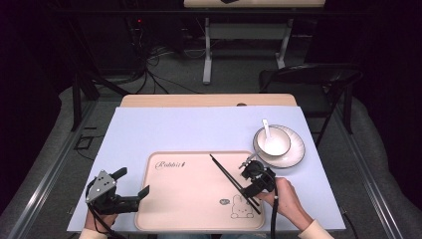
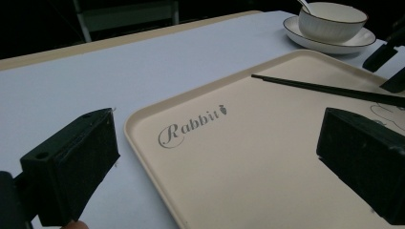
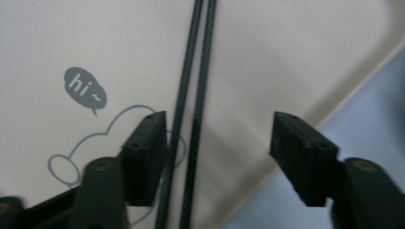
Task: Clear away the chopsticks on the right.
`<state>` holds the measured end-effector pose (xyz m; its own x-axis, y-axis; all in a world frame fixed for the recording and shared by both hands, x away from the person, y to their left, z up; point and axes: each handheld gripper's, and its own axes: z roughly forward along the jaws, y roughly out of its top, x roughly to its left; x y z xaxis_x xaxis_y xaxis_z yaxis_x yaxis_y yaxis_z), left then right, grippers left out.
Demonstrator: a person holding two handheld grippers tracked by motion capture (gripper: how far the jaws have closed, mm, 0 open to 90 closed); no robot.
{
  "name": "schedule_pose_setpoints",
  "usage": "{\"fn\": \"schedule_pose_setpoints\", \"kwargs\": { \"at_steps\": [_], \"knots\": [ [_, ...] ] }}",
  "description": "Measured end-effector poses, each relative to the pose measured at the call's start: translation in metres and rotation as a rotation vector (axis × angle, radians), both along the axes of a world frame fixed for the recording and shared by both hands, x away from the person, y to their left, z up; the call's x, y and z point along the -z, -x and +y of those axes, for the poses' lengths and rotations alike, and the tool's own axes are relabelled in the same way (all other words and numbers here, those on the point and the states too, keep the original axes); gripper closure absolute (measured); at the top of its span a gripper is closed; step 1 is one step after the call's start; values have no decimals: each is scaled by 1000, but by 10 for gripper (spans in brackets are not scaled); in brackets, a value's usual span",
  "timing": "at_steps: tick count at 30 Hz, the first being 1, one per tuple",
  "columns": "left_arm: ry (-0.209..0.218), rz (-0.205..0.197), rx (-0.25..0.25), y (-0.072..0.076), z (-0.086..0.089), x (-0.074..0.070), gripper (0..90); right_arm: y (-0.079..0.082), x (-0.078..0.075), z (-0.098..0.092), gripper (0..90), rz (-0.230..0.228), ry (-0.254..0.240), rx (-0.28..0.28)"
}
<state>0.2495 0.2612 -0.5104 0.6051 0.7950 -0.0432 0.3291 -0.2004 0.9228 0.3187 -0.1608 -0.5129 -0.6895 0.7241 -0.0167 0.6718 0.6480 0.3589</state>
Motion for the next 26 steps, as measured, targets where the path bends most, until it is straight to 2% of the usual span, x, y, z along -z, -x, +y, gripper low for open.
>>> {"fn": "schedule_pose_setpoints", "kwargs": {
  "at_steps": [3, 5, 8, 13, 18, 26],
  "knots": [
    [-1, -1, 0, 0, 0, 0, 1, 5, -10, -10, 258, -58, -33, -12],
    [-2, -1, -3, 0, 0, 0, 1, 12, -18, -20, 165, -123, -51, -14],
    [-3, -1, -2, 0, 0, 0, 1, 23, -31, -35, 131, -201, -90, -9],
    [-3, 0, -3, 0, 0, 0, 1, 43, -41, -62, 57, -292, -142, 8],
    [-5, 0, -4, 0, -1, 0, 1, 63, -40, -89, 6, -359, -184, 49],
    [-5, 1, -3, -1, -1, 0, 1, 83, -28, -120, 0, -415, -249, 126]
  ]
}}
